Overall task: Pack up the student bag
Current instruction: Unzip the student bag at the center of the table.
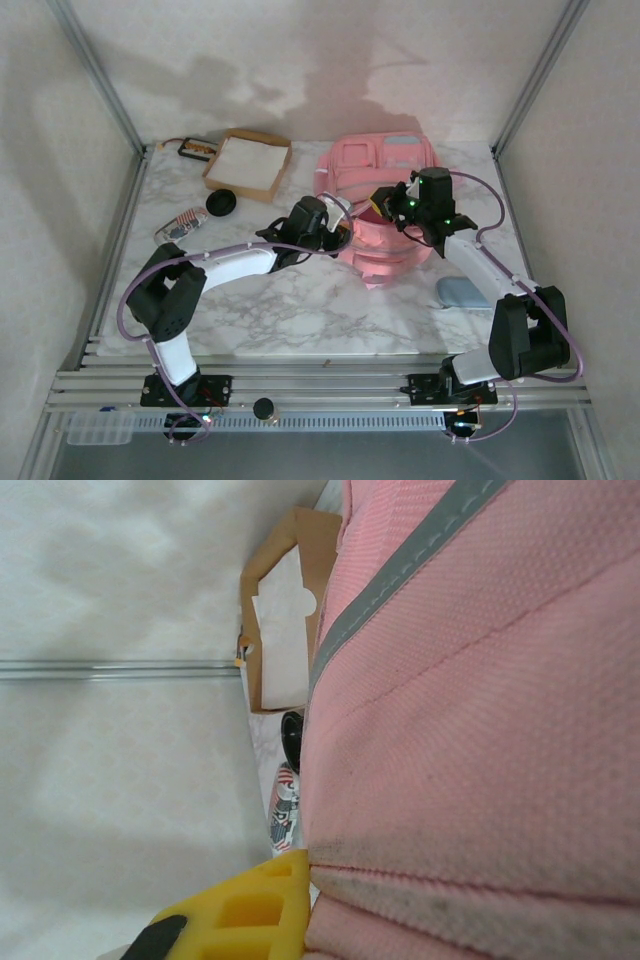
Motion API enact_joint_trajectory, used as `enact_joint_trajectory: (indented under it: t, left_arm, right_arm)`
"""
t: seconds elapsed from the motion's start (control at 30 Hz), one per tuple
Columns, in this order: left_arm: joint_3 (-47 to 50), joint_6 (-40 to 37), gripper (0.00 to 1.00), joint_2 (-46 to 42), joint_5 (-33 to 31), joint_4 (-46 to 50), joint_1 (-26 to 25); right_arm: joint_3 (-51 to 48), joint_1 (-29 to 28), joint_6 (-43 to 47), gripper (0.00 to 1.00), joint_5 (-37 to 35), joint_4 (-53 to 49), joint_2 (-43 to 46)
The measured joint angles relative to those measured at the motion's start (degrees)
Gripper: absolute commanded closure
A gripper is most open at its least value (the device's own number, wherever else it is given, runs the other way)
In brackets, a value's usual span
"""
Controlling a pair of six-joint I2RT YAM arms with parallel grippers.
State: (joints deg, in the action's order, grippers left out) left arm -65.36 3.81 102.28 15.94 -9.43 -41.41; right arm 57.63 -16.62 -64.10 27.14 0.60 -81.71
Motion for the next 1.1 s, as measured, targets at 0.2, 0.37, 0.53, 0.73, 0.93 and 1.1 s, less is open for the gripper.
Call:
enact_joint_trajectory:
  t: [0.2,0.37,0.53,0.73,0.93,1.1]
  left_arm:
    - [-0.1,-0.4,0.67,0.0,0.6,0.0,0.0]
    - [-1.3,-0.8,0.58,1.0,1.9,0.1,0.0]
    - [-1.7,-1.3,0.55,1.2,2.5,0.4,-0.1]
    - [-2.3,0.9,0.63,2.2,1.1,-0.7,-0.1]
    - [-3.2,4.2,0.81,4.0,0.2,-3.2,-0.2]
    - [-2.6,5.1,0.96,4.0,0.1,-4.7,-0.2]
  right_arm:
    - [-0.2,0.1,0.0,1.0,0.3,0.3,0.0]
    - [-0.5,0.2,0.0,1.0,0.4,0.8,0.0]
    - [-0.5,0.2,0.0,1.0,0.4,0.9,0.0]
    - [-0.9,0.2,-0.2,1.0,0.6,1.8,0.0]
    - [-1.0,0.2,-0.2,1.0,0.6,2.0,0.0]
    - [-1.3,0.2,-0.1,1.0,0.6,2.4,0.1]
